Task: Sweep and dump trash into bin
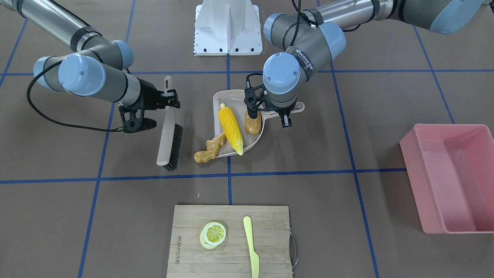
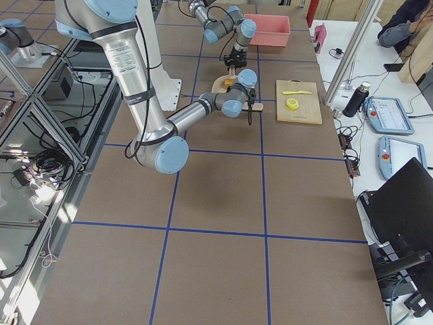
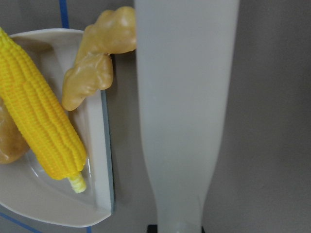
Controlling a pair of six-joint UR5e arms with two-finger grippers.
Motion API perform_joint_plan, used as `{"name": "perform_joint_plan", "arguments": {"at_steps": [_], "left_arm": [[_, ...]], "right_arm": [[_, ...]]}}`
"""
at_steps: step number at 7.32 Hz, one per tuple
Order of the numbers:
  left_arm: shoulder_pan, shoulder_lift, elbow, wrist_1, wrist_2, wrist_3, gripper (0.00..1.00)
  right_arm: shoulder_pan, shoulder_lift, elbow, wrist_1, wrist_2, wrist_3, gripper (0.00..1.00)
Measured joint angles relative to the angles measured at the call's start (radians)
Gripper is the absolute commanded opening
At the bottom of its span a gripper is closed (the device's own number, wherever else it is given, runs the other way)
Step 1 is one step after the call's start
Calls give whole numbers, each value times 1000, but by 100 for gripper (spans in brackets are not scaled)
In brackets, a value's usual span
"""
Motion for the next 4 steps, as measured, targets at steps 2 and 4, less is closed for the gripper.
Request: {"name": "perform_joint_plan", "arguments": {"at_steps": [2, 4], "left_arm": [[-3, 1, 0, 0, -4, 0, 0], [-4, 1, 1, 0, -4, 0, 0]], "right_arm": [[-15, -9, -21, -12, 18, -132, 0], [-23, 2, -32, -15, 9, -165, 0]]}}
